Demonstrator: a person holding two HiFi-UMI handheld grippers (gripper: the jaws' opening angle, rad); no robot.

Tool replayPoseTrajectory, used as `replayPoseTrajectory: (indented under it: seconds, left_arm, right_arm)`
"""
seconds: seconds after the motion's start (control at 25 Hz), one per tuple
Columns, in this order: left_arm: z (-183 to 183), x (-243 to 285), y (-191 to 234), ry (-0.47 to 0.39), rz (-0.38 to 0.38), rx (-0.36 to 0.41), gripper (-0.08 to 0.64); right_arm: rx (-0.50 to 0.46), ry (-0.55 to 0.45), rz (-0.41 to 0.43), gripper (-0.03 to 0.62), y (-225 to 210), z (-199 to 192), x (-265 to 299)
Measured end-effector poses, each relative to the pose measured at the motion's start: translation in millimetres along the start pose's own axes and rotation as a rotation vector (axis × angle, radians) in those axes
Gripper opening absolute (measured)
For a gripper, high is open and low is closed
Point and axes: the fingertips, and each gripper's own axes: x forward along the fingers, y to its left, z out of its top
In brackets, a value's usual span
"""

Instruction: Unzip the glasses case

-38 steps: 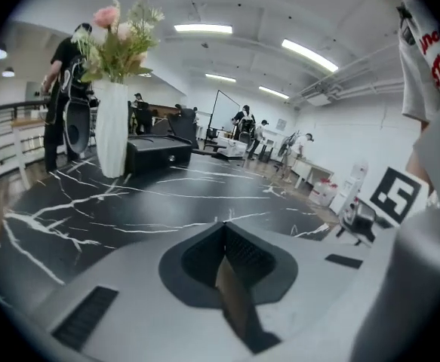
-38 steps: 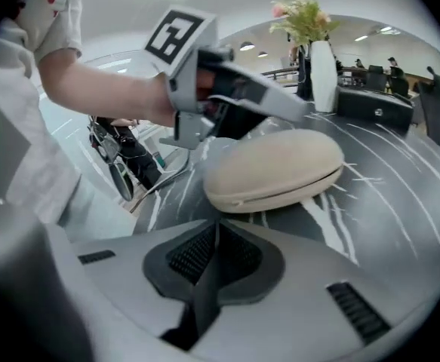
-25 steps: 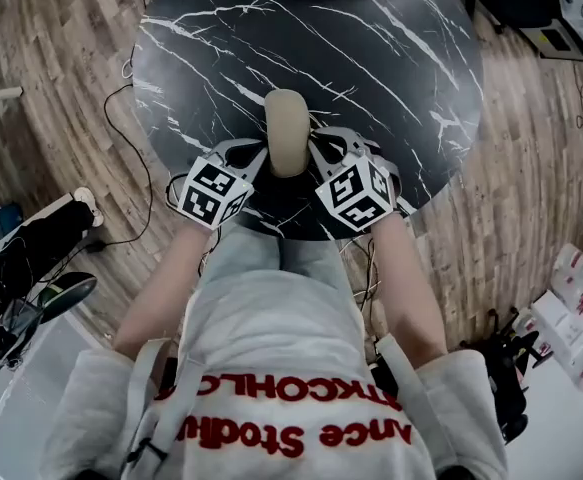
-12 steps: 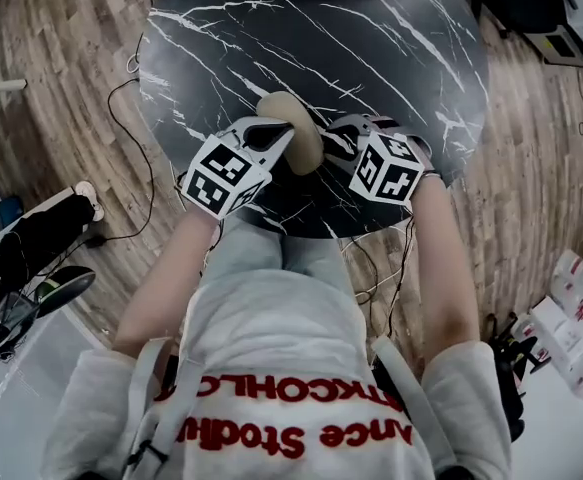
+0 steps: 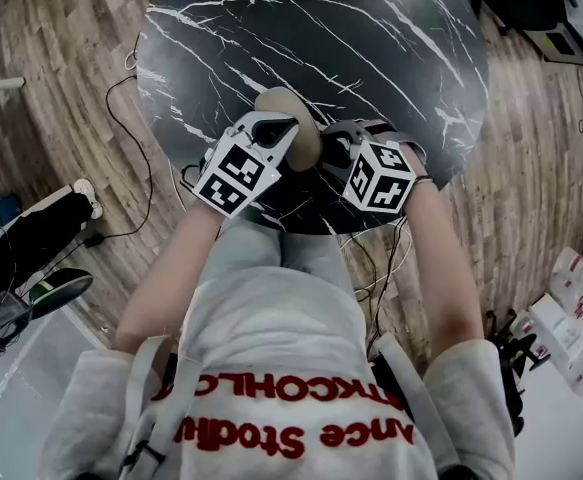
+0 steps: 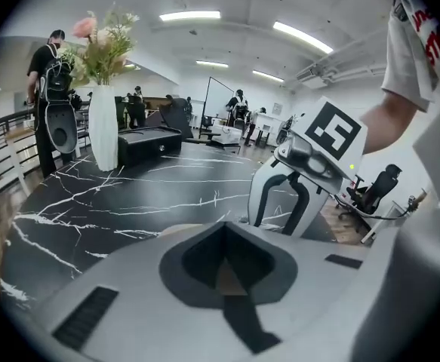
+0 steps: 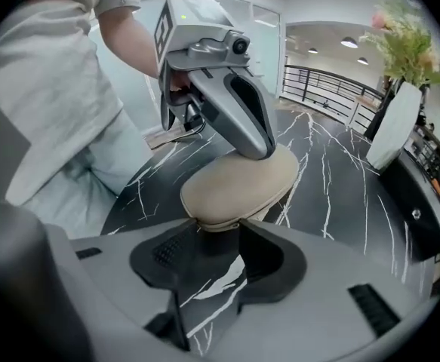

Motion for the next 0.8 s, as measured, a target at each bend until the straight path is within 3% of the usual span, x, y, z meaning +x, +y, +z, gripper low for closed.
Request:
replayPoseTrajectory:
  seconds: [0.32, 0.56, 0.8]
  left_arm:
    - [-1.5, 0.3, -0.2, -0.005, 0.016, -0.005, 0.006]
    - [0.6, -0.2, 0.2, -0.019, 0.016, -0.029, 0.006]
    - [0.0, 2.5, -0.2, -0.027, 0.036, -0.033, 0.006]
  right_arm:
    - [0.027, -0.027, -0.090, 0.159, 2.9, -2.0, -1.3]
    - [0.015, -0.033, -0.095, 0.177, 3.6, -1.2, 1.0]
    - [0.067, -0.069, -0.131, 0.148, 7.4, -0.9, 1.3]
